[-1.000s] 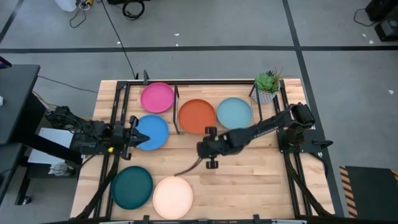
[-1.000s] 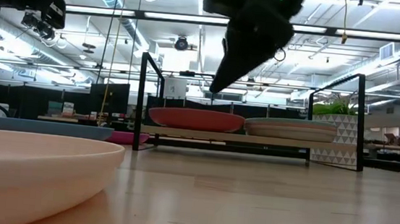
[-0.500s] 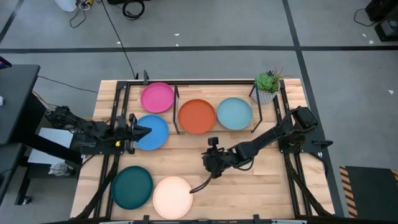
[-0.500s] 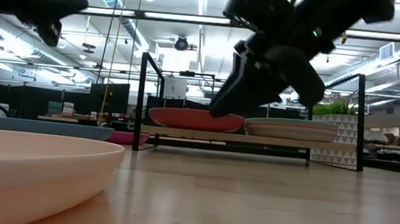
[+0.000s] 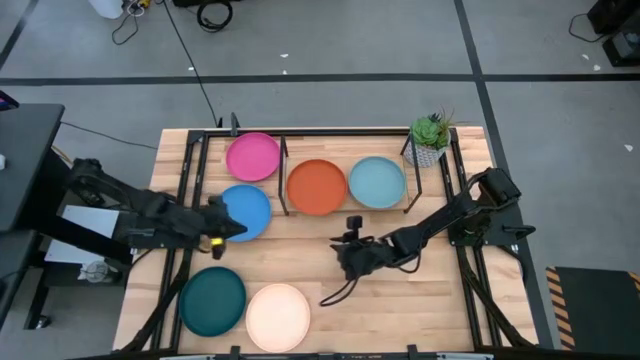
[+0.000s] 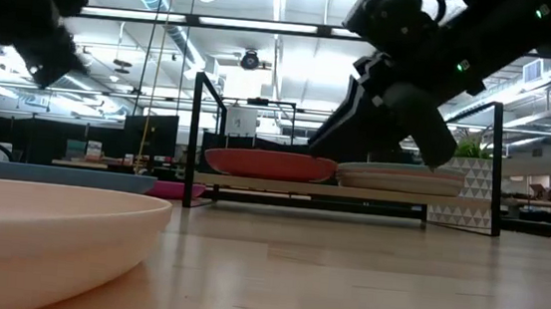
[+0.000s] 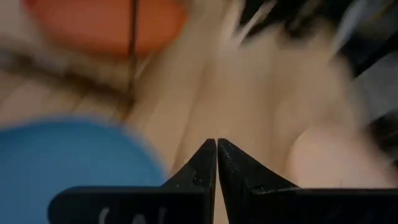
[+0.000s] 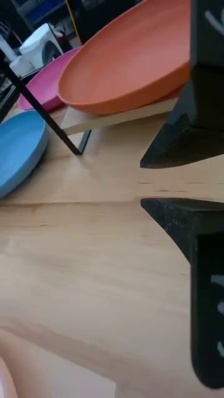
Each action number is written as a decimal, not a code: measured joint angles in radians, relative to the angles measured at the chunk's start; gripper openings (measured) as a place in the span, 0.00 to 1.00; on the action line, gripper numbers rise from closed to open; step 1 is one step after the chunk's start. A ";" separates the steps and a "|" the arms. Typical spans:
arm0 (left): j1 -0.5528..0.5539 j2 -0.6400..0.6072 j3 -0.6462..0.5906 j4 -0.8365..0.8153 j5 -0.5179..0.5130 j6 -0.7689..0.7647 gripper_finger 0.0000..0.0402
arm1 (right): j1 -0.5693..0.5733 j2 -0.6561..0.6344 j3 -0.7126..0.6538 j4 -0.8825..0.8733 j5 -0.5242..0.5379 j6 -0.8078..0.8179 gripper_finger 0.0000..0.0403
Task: Place and stack plates onto a shelf
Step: Stack the blue plate on top of the orange plate on the shelf
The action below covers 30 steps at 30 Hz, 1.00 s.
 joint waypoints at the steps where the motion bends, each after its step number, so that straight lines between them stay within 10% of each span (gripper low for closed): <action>1: 0.000 0.056 0.018 -0.045 0.004 -0.008 0.06 | 0.000 0.000 -0.018 0.032 -0.001 -0.005 0.23; 15: 0.000 0.616 0.220 -0.152 0.037 0.029 0.27 | 0.053 -0.004 -0.215 0.341 0.056 -0.038 0.23; 30: 0.001 0.907 0.256 -0.167 0.045 0.055 0.29 | 0.106 -0.004 -0.214 0.411 0.066 -0.132 0.23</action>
